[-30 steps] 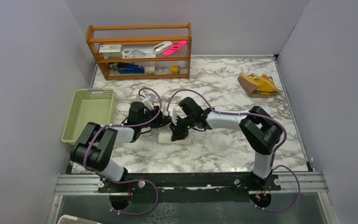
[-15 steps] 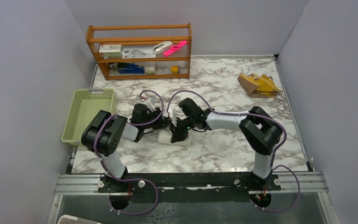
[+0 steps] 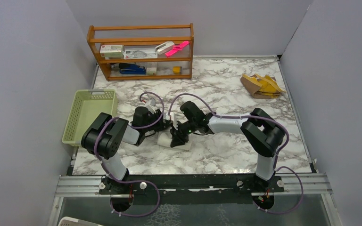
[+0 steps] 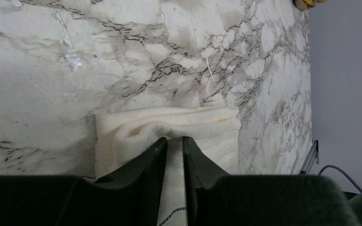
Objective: Roll the towels
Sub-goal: Roll the towel at the center of the board.
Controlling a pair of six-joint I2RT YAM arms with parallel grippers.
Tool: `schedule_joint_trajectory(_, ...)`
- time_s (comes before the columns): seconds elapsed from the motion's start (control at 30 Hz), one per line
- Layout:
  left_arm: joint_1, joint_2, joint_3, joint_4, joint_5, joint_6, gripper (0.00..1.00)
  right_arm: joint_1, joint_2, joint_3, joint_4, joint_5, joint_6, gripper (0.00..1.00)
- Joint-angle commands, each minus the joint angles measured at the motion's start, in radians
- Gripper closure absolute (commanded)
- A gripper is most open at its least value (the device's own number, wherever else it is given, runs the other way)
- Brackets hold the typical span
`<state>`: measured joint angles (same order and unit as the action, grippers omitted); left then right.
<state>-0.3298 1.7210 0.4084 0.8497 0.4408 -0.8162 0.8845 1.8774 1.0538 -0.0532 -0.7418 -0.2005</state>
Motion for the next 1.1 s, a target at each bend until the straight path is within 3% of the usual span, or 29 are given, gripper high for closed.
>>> schedule_joint_trajectory(0.0,0.016,0.032,-0.033,-0.144,-0.228,0.052,0.75,0.085,-0.002,-0.047,-0.068,-0.17,0.076,0.79)
schedule_joint_trajectory(0.1,0.016,0.041,-0.036,-0.145,-0.236,0.052,0.75,0.099,0.004,-0.062,-0.064,-0.158,0.084,0.75)
schedule_joint_trajectory(0.23,0.016,0.057,-0.04,-0.145,-0.246,0.055,0.75,0.116,0.0,-0.076,-0.07,-0.155,0.095,0.61)
schedule_joint_trajectory(0.57,0.015,0.056,-0.049,-0.145,-0.258,0.057,0.75,0.135,0.012,-0.114,-0.052,-0.13,0.098,0.6)
schedule_joint_trajectory(0.7,0.015,0.062,-0.048,-0.145,-0.255,0.058,0.75,0.135,0.008,-0.116,-0.025,-0.074,0.111,0.52)
schedule_joint_trajectory(0.9,0.016,0.057,-0.046,-0.146,-0.254,0.06,0.75,0.134,-0.079,-0.102,-0.039,-0.021,0.119,0.5)
schedule_joint_trajectory(0.97,0.016,0.059,-0.042,-0.147,-0.254,0.058,0.75,0.136,-0.131,-0.092,-0.058,0.0,0.117,0.41)
schedule_joint_trajectory(1.07,0.016,0.062,-0.035,-0.149,-0.25,0.056,0.75,0.135,-0.211,-0.101,-0.066,0.057,0.115,0.38)
